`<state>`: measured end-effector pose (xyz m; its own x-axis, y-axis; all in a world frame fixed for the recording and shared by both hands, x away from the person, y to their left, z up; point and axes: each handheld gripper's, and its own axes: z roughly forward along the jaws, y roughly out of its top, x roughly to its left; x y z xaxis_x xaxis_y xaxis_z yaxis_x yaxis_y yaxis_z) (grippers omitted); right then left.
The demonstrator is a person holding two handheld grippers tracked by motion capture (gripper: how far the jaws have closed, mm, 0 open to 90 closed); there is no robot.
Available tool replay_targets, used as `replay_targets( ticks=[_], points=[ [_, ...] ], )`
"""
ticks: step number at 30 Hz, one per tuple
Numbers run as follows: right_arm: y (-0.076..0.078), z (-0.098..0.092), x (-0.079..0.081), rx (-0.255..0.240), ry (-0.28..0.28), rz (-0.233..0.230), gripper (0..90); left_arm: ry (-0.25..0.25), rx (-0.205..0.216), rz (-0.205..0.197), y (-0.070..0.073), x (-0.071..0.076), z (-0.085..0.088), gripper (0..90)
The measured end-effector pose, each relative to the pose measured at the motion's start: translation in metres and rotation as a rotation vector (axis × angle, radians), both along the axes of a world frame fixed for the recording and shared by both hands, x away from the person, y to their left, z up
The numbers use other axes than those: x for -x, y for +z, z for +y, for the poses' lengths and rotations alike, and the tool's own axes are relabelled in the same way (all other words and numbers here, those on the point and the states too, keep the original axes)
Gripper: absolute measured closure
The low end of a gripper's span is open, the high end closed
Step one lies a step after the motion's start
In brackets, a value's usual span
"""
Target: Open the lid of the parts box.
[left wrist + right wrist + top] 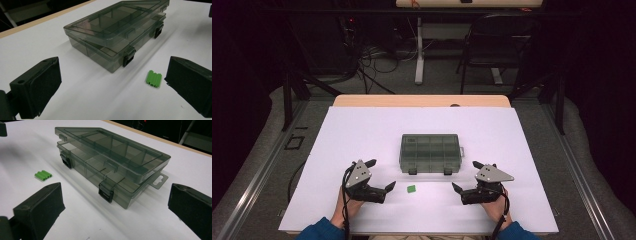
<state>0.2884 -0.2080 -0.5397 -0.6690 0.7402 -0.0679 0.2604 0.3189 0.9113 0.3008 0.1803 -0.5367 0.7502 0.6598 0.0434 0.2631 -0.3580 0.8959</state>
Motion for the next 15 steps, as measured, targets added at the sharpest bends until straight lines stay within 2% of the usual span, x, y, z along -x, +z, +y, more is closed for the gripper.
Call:
replay_targets(
  ticks=[15],
  points=[
    [-0.003, 0.005, -0.004, 0.019, 0.012, 0.047, 0.0, -0.006, -0.04, 0.028, -0.002, -0.013, -0.008, 0.0]
  ],
)
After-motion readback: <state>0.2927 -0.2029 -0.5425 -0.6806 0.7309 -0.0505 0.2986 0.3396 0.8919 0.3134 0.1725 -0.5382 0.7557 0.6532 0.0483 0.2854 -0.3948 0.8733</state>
